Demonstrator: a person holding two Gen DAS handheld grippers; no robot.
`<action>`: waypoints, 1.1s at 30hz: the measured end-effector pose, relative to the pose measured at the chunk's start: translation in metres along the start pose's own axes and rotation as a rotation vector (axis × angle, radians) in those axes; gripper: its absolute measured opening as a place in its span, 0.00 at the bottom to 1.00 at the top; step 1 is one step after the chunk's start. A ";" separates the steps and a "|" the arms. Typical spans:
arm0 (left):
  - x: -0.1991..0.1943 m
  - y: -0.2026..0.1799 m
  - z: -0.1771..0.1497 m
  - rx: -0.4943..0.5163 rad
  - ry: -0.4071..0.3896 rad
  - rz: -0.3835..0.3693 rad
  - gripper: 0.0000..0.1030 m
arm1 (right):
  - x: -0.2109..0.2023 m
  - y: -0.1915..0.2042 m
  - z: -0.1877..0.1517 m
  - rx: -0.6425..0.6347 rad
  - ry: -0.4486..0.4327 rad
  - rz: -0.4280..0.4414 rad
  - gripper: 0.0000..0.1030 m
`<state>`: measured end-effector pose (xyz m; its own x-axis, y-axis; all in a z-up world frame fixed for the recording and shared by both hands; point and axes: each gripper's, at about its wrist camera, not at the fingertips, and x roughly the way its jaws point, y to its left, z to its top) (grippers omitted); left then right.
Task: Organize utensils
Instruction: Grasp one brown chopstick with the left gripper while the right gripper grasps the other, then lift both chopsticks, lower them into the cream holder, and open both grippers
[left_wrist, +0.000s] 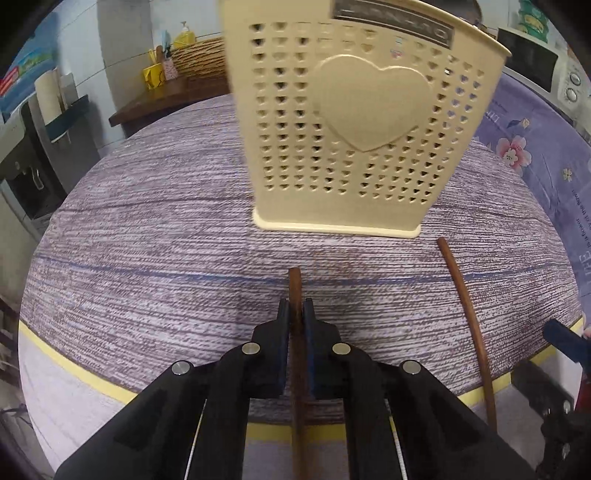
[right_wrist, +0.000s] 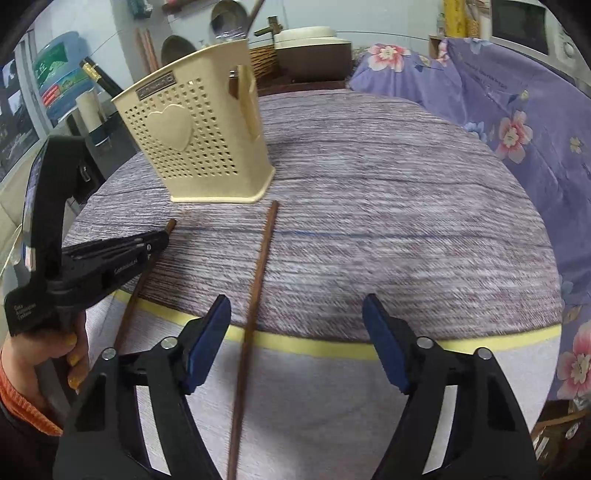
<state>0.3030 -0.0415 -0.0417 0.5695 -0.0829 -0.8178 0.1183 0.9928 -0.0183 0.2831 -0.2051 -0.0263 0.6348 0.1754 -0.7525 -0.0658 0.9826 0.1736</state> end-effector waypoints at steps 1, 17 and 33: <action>0.000 0.003 0.000 -0.004 0.001 -0.001 0.08 | 0.004 0.003 0.005 -0.007 0.005 0.009 0.66; 0.001 0.004 0.004 -0.003 -0.015 0.012 0.08 | 0.066 0.032 0.042 -0.069 0.069 -0.071 0.28; 0.001 -0.004 0.003 0.009 -0.040 0.047 0.08 | 0.069 0.036 0.044 -0.057 0.037 -0.063 0.08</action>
<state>0.3055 -0.0460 -0.0410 0.6065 -0.0399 -0.7941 0.0981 0.9949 0.0250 0.3583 -0.1601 -0.0436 0.6102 0.1144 -0.7839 -0.0712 0.9934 0.0896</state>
